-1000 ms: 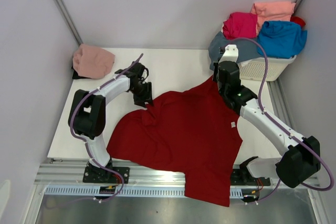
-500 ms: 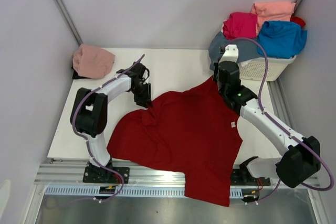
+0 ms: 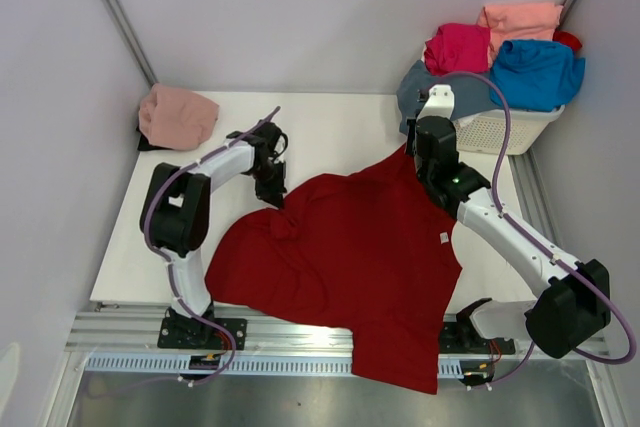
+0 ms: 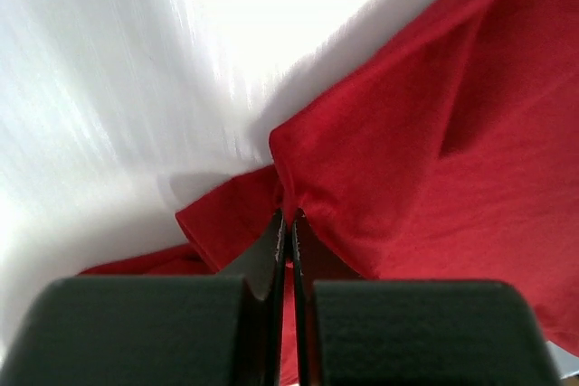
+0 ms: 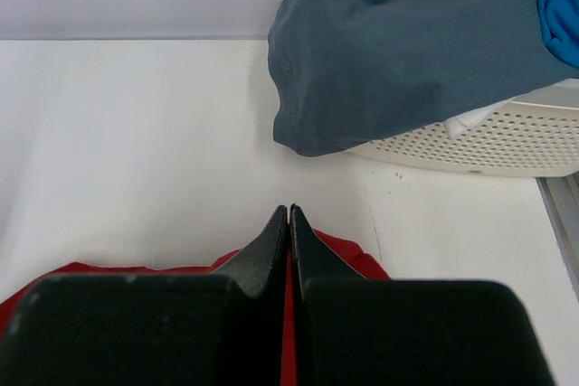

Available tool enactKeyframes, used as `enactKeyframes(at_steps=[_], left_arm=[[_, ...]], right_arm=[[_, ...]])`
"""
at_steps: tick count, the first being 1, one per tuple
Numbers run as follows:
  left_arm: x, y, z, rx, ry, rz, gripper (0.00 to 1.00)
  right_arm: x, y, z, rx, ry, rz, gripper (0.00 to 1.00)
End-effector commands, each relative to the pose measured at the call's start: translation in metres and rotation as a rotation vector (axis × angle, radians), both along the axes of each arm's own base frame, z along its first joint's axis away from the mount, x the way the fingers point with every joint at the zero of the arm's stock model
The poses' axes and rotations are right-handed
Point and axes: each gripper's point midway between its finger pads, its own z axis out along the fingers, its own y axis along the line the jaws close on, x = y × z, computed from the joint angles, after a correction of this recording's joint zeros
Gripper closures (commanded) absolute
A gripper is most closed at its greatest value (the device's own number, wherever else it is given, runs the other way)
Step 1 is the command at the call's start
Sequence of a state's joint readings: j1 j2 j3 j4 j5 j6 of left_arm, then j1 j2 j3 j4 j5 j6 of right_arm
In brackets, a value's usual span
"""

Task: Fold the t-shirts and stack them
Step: Flatten out the tshirt

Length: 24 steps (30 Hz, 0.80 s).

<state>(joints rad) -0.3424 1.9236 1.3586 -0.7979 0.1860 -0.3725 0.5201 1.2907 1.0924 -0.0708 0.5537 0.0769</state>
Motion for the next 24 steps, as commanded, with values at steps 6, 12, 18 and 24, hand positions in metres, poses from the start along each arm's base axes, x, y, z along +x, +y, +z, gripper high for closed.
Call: enactKeyframes(at_steps=[6,12,18,24], left_arm=[[0.053,0.006,0.18,-0.017,-0.596,-0.039,0.99],[0.055,0.045,0.286,0.123,-0.854,0.012,0.99],[0.03,0.093,0.353,0.258,-1.081,0.11,1.0],[0.005,0.115,0.37,0.301,-1.173,0.162,0.99]], right_arm=[[0.004,-0.009,0.045,-0.006,-0.112,-0.049,1.0],[0.003,-0.064,0.075,-0.021,-0.171,-0.175,1.0],[-0.019,-0.141,0.124,0.035,-0.314,-0.356,1.0],[-0.031,-0.155,0.147,0.063,-0.374,-0.393,1.0]])
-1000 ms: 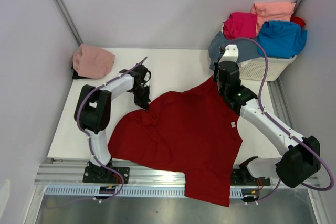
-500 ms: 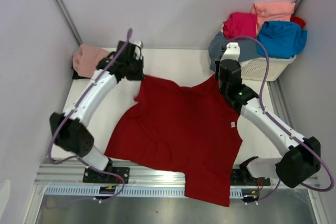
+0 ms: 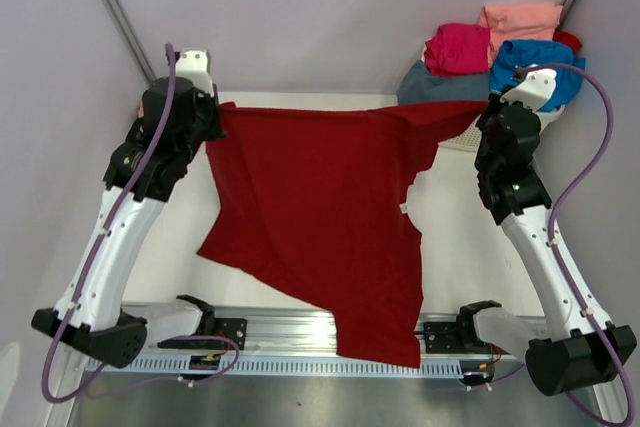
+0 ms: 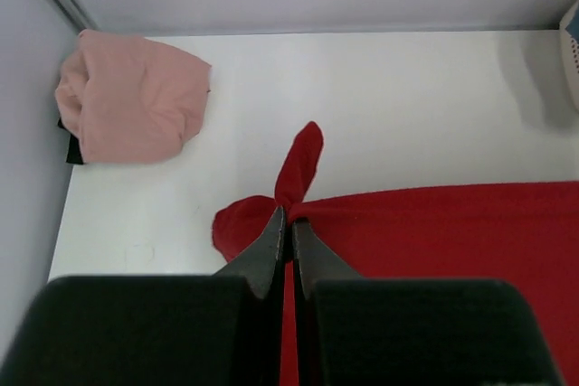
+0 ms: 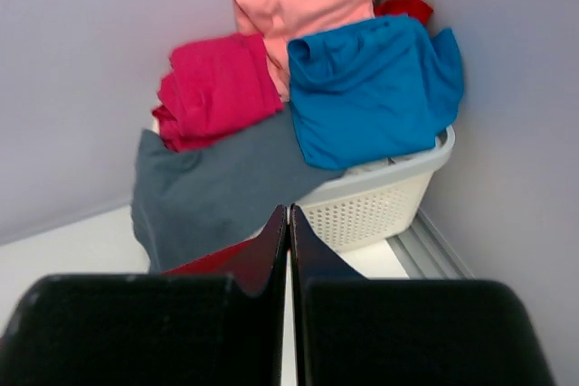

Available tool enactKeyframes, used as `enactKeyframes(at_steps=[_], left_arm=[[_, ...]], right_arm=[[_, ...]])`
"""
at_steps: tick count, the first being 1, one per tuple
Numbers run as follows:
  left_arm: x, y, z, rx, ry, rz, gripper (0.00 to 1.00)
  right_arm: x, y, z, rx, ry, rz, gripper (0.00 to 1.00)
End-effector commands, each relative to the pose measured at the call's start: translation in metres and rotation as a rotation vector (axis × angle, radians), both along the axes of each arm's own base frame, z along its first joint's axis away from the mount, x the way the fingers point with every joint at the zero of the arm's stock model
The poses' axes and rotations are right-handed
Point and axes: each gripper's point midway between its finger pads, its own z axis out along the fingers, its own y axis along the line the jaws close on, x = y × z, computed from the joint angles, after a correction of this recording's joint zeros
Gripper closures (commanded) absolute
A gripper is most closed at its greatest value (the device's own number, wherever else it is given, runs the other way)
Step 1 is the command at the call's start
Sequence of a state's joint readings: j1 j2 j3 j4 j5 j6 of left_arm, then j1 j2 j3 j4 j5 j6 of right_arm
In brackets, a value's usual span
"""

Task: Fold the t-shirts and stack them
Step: Flatten out the tshirt

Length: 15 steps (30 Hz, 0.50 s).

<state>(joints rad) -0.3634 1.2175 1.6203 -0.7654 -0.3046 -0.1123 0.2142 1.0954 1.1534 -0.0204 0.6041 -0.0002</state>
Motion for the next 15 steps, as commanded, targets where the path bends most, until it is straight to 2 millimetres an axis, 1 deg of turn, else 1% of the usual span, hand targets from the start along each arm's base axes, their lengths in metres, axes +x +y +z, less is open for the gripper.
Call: enactKeyframes(at_steps=[1,2,3,4,6,7,11,13,14,15], left_arm=[[-0.009,0.03,0.006,0.076,-0.066,0.112,0.99],[-0.011,0.035,0.006,0.079,-0.072,0.131,0.99],[-0.019,0.041,0.016,0.066,-0.113,0.156,0.99],[-0.022,0.049,0.008,0.082,-0.108,0.195,0.99],[-0.029,0.055,0.018,0.068,-0.152,0.217,0.99],[-0.037,0.058,0.022,0.063,-0.173,0.218,0.99],[-0.049,0.062,0.035,0.046,-0.226,0.211,0.99],[-0.054,0.06,0.038,0.032,-0.241,0.191,0.99],[-0.054,0.05,0.032,0.023,-0.229,0.134,0.99],[-0.058,0.045,0.033,-0.005,-0.235,0.102,0.99]], right_arm=[[-0.01,-0.012,0.036,0.023,-0.106,-0.05,1.0],[-0.011,-0.013,0.037,0.025,-0.112,-0.058,1.0],[-0.012,-0.014,0.038,0.026,-0.115,-0.061,1.0],[-0.016,-0.015,0.042,0.029,-0.128,-0.063,1.0],[-0.018,-0.013,0.046,0.054,-0.153,-0.053,1.0],[-0.019,-0.011,0.052,0.059,-0.167,-0.039,1.0],[-0.019,-0.005,0.06,0.076,-0.176,-0.001,1.0],[-0.019,-0.003,0.064,0.084,-0.184,0.012,1.0],[-0.019,-0.002,0.064,0.084,-0.183,0.02,1.0],[-0.019,-0.001,0.063,0.086,-0.181,0.023,1.0]])
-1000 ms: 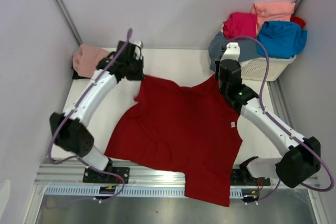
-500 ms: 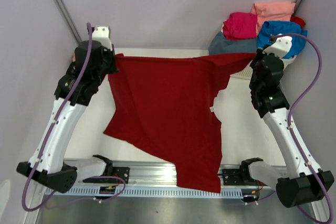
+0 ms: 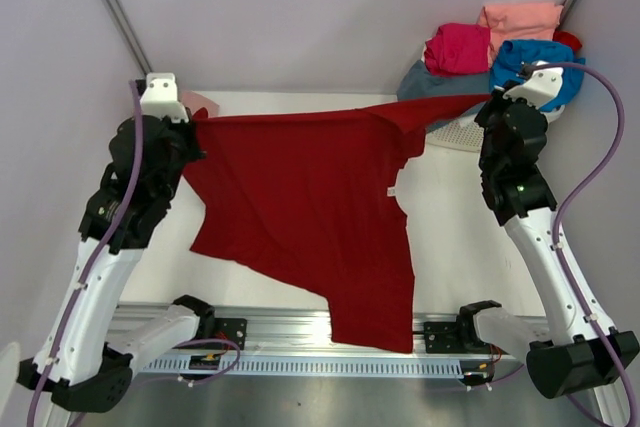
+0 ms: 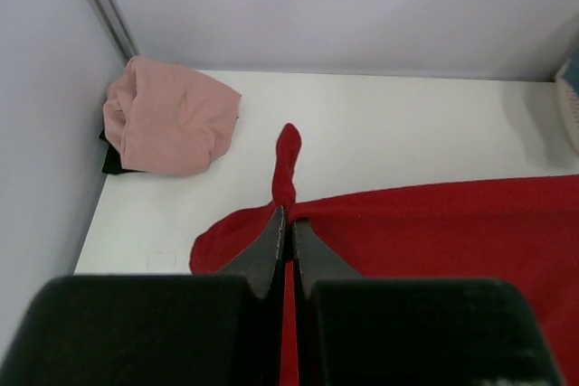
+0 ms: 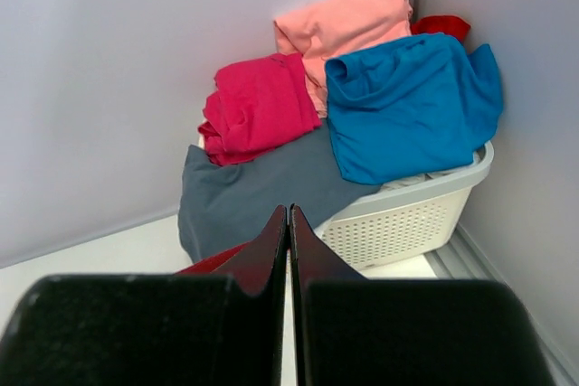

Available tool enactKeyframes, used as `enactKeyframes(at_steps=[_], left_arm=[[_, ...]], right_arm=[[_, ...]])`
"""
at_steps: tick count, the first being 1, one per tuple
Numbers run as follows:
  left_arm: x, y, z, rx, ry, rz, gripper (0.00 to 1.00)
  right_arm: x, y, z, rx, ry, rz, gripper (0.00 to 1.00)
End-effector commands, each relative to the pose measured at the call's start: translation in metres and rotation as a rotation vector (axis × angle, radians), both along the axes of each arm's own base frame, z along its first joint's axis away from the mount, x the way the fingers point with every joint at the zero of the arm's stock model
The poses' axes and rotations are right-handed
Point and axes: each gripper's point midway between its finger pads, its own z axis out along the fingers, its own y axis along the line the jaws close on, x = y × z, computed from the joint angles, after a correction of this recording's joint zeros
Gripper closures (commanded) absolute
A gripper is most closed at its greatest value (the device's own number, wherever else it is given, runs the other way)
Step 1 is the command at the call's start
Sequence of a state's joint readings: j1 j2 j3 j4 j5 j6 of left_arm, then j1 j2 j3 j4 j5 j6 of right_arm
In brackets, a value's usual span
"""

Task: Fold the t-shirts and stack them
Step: Flatten out the tshirt

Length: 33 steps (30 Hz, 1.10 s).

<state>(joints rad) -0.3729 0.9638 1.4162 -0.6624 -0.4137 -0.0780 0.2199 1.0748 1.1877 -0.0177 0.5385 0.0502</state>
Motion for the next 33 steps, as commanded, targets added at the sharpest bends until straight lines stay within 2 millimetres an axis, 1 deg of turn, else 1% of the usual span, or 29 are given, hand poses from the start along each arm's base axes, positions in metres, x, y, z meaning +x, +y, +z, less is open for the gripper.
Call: enactKeyframes(at_steps=[1,2,3,4,5,6,7,8,9,10,11,12,13,14,15,17,18,19,21,22,24,25,27,28,29,30,31,32,33], left_arm=[[-0.014,0.002,0.017,-0.031,-0.08,-0.024,1.0],[-0.016,-0.007,0.006,-0.046,-0.05,-0.066,0.99],[-0.019,-0.02,-0.004,-0.098,-0.023,-0.12,1.0],[-0.022,-0.026,-0.011,-0.119,-0.003,-0.136,0.99],[-0.03,-0.036,-0.026,-0.128,0.036,-0.169,0.99],[-0.032,-0.041,-0.047,-0.155,0.086,-0.157,0.99],[-0.039,-0.058,-0.069,-0.149,0.143,-0.215,1.0],[-0.046,-0.066,-0.085,-0.141,0.19,-0.245,0.99],[-0.051,-0.069,-0.12,-0.145,0.274,-0.213,0.99],[-0.057,-0.075,-0.137,-0.147,0.33,-0.219,0.99],[-0.069,-0.083,-0.157,-0.131,0.405,-0.247,0.99],[-0.075,-0.09,-0.177,-0.145,0.481,-0.232,1.0],[-0.084,-0.085,-0.204,-0.121,0.563,-0.189,1.0],[-0.098,-0.087,-0.222,-0.102,0.639,-0.189,1.0],[-0.108,-0.092,-0.245,-0.098,0.715,-0.187,1.0],[-0.132,-0.103,-0.276,-0.069,0.835,-0.241,1.0],[-0.138,-0.107,-0.283,-0.071,0.865,-0.236,0.99],[-0.147,-0.11,-0.295,-0.023,0.903,-0.249,1.0],[-0.153,-0.114,-0.305,0.011,0.932,-0.257,0.99],[-0.156,-0.117,-0.314,0.042,0.973,-0.263,1.0],[-0.162,-0.13,-0.32,0.058,1.016,-0.311,1.0],[-0.166,-0.138,-0.326,0.09,1.036,-0.341,1.0],[-0.165,-0.154,-0.323,0.103,1.026,-0.394,0.99],[-0.165,-0.163,-0.32,0.1,1.02,-0.427,0.96],[-0.167,-0.174,-0.321,0.112,1.016,-0.476,0.85],[-0.17,-0.181,-0.319,0.107,1.019,-0.507,0.66],[-0.168,-0.193,-0.31,0.091,0.988,-0.546,0.33],[-0.168,-0.197,-0.307,0.088,0.975,-0.562,0.28],[-0.168,-0.2,-0.303,0.08,0.962,-0.581,0.25]], right_arm=[[-0.017,-0.015,0.039,0.04,-0.107,-0.052,1.0],[-0.016,-0.014,0.039,0.04,-0.107,-0.045,1.0],[-0.017,-0.013,0.039,0.044,-0.109,-0.039,1.0],[-0.016,-0.012,0.038,0.051,-0.109,-0.037,1.0],[-0.016,-0.011,0.029,0.047,-0.077,-0.031,1.0],[-0.015,-0.01,0.026,0.049,-0.073,-0.027,1.0],[-0.015,-0.01,0.026,0.051,-0.074,-0.025,1.0],[-0.014,-0.009,0.022,0.051,-0.067,-0.024,1.0],[-0.012,-0.008,0.02,0.051,-0.06,-0.021,1.0],[-0.012,-0.008,0.019,0.05,-0.057,-0.021,1.0],[-0.011,-0.008,0.018,0.049,-0.052,-0.019,1.0],[-0.01,-0.007,0.018,0.049,-0.051,-0.016,1.0],[-0.009,-0.007,0.016,0.045,-0.044,-0.015,1.0],[-0.008,-0.006,0.015,0.046,-0.042,-0.012,1.0],[-0.008,-0.006,0.013,0.045,-0.037,-0.015,1.0],[-0.004,-0.004,0.01,0.043,-0.027,-0.008,1.0],[-0.003,-0.004,0.009,0.045,-0.025,-0.006,1.0],[0.0,-0.002,0.006,0.043,-0.015,0.002,1.0],[0.002,0.0,0.003,0.046,-0.008,0.008,1.0],[0.002,0.001,0.002,0.047,-0.005,0.008,1.0],[0.004,0.003,0.0,0.046,-0.001,0.013,1.0],[0.005,0.004,0.0,0.045,0.0,0.016,1.0],[0.006,0.004,-0.002,0.044,0.004,0.016,1.0],[0.005,0.005,-0.001,0.043,0.001,0.019,1.0],[0.006,0.005,-0.002,0.043,0.004,0.018,1.0],[0.006,0.006,-0.002,0.042,0.005,0.021,1.0],[0.006,0.006,-0.003,0.041,0.01,0.021,1.0],[0.007,0.007,-0.004,0.037,0.011,0.023,1.0],[0.007,0.007,-0.005,0.036,0.014,0.024,1.0]])
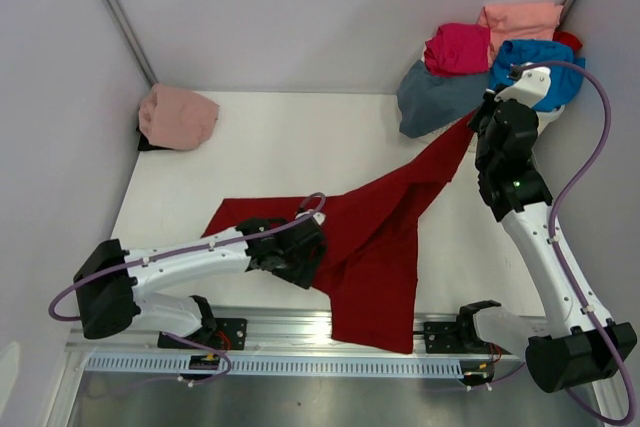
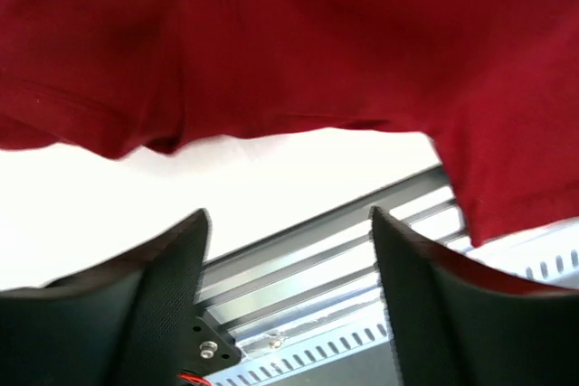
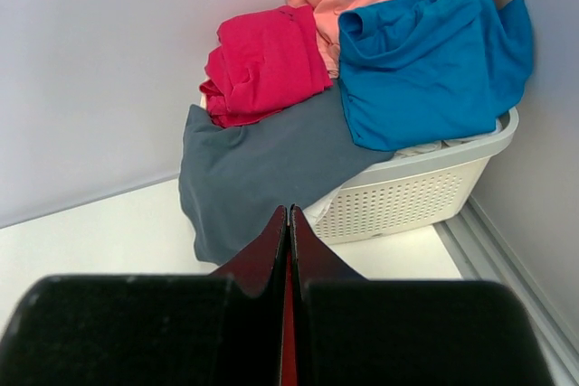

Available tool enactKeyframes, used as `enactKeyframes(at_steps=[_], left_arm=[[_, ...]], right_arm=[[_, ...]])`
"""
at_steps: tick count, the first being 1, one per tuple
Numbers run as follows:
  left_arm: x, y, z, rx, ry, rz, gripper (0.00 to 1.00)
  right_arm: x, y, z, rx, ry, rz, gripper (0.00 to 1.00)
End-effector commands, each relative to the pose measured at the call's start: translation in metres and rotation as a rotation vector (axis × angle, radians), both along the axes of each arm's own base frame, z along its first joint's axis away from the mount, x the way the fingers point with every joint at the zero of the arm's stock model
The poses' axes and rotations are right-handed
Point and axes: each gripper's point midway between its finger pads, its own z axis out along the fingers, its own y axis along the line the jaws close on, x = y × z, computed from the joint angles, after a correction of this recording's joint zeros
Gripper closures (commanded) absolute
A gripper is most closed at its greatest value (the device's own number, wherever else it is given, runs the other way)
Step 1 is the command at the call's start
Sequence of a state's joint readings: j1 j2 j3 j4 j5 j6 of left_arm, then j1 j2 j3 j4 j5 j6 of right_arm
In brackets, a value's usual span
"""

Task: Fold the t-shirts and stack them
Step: Flatten out the tshirt

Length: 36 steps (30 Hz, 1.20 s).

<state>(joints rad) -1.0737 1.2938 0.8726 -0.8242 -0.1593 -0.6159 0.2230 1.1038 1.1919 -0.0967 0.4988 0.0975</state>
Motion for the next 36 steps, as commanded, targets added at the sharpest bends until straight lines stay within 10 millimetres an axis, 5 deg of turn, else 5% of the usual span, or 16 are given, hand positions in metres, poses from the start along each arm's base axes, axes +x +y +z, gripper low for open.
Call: enactKeyframes(at_steps=[1,4,11,21,23,28,33,36], left_arm=[[0.005,-0.032,0.029,-0.131,-0.044,-0.063,0.2],[0.009,-0.026,0.03,-0.124,-0.08,-0.04,0.01],[0.028,-0.002,0.024,-0.035,-0.18,0.091,0.01],[0.061,-0.023,0.023,0.02,-0.218,0.115,0.01],[0.069,-0.028,0.006,0.066,-0.171,0.08,0.04],[0.101,-0.067,0.015,0.058,-0.225,-0.052,0.16],[0.127,-0.051,0.002,0.322,-0.272,-0.158,0.26],[0.141,-0.063,0.015,0.335,-0.315,-0.222,0.27]], right_arm=[[-0.001,-0.003,0.021,0.018,-0.073,-0.022,1.0],[0.0,-0.003,0.02,0.012,-0.071,-0.022,1.0],[0.001,0.001,0.016,0.016,-0.062,-0.008,1.0],[0.0,0.016,0.015,0.017,-0.06,0.027,1.0],[0.0,0.019,0.013,0.016,-0.056,0.033,1.0],[-0.002,0.026,0.013,0.01,-0.051,0.05,1.0],[-0.009,0.026,0.015,-0.005,-0.051,0.051,1.0],[-0.012,0.026,0.014,-0.01,-0.047,0.053,1.0]])
